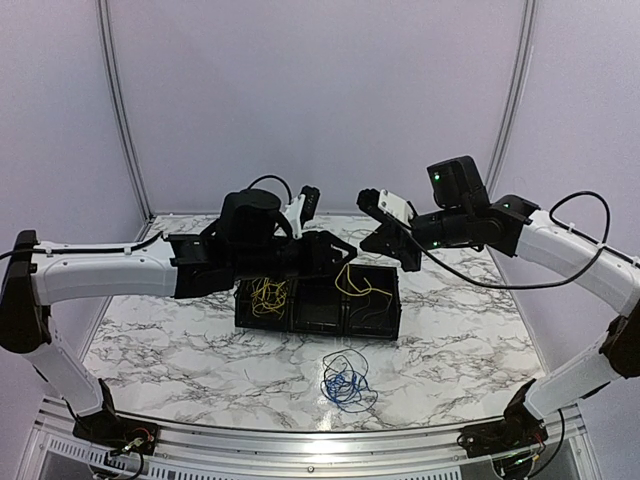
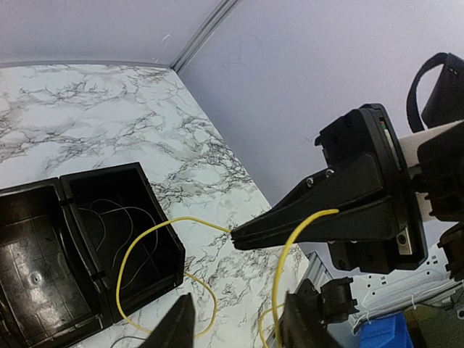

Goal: Untangle the cables

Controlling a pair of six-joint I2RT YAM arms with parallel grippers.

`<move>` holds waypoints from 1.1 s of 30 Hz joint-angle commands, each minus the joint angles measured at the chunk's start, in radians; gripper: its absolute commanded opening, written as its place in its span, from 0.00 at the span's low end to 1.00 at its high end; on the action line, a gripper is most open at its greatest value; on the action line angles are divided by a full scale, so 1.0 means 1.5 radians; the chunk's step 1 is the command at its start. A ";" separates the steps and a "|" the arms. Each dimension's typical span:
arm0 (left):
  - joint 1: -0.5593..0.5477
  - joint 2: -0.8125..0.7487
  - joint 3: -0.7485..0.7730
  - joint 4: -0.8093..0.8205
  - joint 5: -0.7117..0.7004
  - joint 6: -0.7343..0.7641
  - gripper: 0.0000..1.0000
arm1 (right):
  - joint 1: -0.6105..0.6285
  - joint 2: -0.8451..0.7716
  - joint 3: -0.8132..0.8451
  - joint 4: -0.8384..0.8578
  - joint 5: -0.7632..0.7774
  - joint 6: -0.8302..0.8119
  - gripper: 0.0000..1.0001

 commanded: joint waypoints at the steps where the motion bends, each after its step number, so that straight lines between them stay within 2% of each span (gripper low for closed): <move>1: -0.002 0.009 0.029 0.025 0.040 0.007 0.32 | 0.010 0.002 0.003 0.010 0.015 -0.008 0.00; 5: -0.002 0.007 0.025 0.033 0.045 0.017 0.09 | 0.011 0.006 0.002 0.010 0.011 -0.009 0.00; 6: -0.002 0.004 0.022 0.035 0.041 0.020 0.04 | 0.011 0.007 0.001 0.010 0.004 -0.004 0.04; 7: -0.002 -0.001 0.019 0.035 0.035 0.024 0.00 | 0.010 0.008 0.003 0.007 -0.009 0.004 0.12; 13: 0.016 -0.062 -0.015 -0.005 -0.020 0.055 0.00 | -0.041 -0.019 0.062 -0.069 -0.163 0.000 0.75; 14: 0.020 -0.074 -0.016 -0.031 -0.032 0.070 0.00 | -0.055 -0.026 0.067 -0.085 -0.184 -0.012 0.80; 18: 0.042 -0.121 -0.016 -0.157 -0.092 0.134 0.00 | -0.130 -0.054 0.056 -0.112 -0.237 -0.014 0.84; 22: 0.079 -0.174 -0.050 -0.247 -0.122 0.171 0.00 | -0.193 -0.094 -0.018 -0.095 -0.268 0.000 0.84; 29: 0.149 -0.215 -0.075 -0.379 -0.153 0.206 0.00 | -0.300 -0.170 -0.225 0.036 -0.251 0.038 0.84; 33: 0.171 -0.215 -0.079 -0.399 -0.168 0.205 0.00 | -0.350 -0.175 -0.325 0.142 -0.273 0.088 0.83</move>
